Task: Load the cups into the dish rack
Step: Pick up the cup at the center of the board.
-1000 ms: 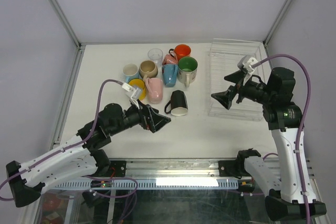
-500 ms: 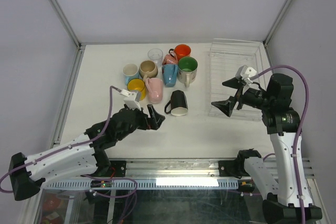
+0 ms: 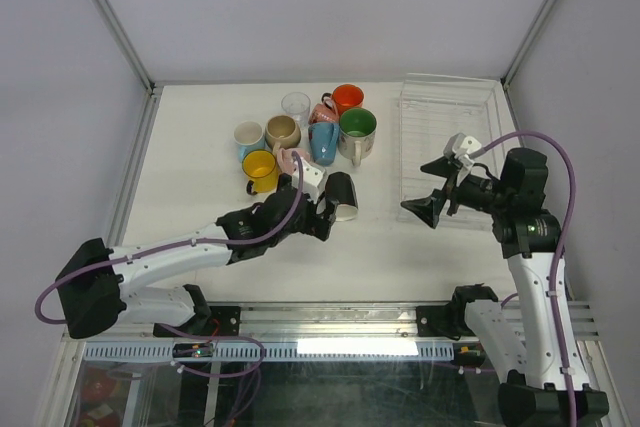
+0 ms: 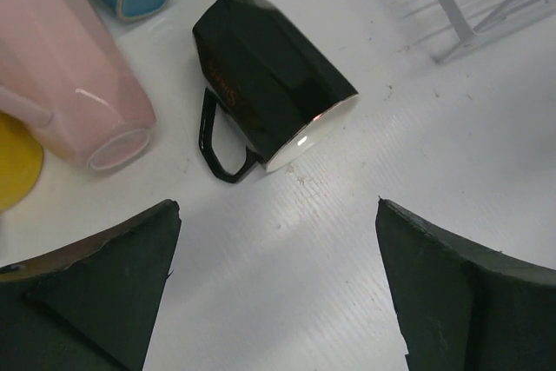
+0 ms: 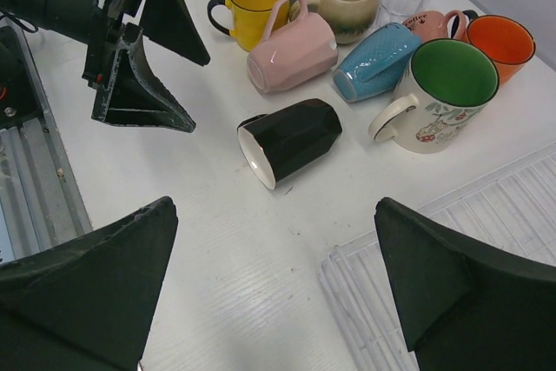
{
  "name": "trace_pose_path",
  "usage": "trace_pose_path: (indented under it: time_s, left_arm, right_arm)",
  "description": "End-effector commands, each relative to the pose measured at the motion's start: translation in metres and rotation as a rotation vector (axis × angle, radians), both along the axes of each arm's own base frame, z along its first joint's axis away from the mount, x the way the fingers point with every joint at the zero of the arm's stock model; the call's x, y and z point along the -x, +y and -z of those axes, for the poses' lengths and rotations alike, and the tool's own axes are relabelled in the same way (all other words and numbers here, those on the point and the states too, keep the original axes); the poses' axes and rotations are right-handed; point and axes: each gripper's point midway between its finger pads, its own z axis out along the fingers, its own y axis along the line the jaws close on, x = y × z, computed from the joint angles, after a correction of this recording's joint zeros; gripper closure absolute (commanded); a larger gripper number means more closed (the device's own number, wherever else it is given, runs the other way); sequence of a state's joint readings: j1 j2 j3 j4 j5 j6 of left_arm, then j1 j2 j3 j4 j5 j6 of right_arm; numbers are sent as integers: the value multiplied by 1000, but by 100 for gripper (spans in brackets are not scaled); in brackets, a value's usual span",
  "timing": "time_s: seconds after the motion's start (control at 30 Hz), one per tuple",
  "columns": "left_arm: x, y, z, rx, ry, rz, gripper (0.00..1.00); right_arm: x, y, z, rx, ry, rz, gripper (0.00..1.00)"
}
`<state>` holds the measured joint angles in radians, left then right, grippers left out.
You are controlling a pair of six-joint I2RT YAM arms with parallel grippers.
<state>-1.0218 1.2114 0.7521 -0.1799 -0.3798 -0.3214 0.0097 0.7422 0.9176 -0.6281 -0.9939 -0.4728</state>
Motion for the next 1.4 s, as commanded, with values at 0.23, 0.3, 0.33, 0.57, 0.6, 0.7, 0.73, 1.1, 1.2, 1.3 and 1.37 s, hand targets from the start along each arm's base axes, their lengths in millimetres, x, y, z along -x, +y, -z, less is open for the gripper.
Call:
trace_pose_path:
  time_s: [0.23, 0.3, 0.33, 0.57, 0.6, 0.7, 0.73, 1.1, 1.2, 1.3, 1.37]
  left_arm:
    - [-15, -18, -28, 95, -482, 167, 13]
    - [-20, -14, -21, 66, -510, 142, 14]
    - [-23, -13, -18, 52, -517, 126, 14]
    - [-33, -20, -9, 69, -550, 62, 18]
    - [-34, -23, 1, 50, -546, 59, 18]
    - [-39, -29, 6, 17, -577, 10, 18]
    - [-42, -31, 10, -7, -580, -15, 18]
    - [-70, -26, 35, -166, -590, -225, 26]
    - [-74, -34, 45, -189, -583, -223, 30]
    - [-75, -39, 54, -203, -571, -206, 41]
    - [-75, -43, 53, -205, -565, -199, 53]
  right_arm:
    - [-6, -2, -10, -7, -82, 24, 0]
    - [-6, -2, -9, -7, -82, 26, 0]
    - [-6, -2, -9, -7, -83, 26, 0]
    - [-7, -3, -8, -5, -85, 30, 0]
    - [-7, -3, -9, -5, -86, 31, 0]
    - [-8, -3, -8, -3, -89, 34, 0]
    - [-8, -3, -8, -2, -89, 35, 0]
    - [-7, -2, -7, 5, -92, 32, 0]
    - [-7, -2, -6, 7, -92, 33, 0]
    - [-8, -2, -6, 9, -95, 33, 0]
    - [-7, -2, -6, 9, -95, 33, 0]
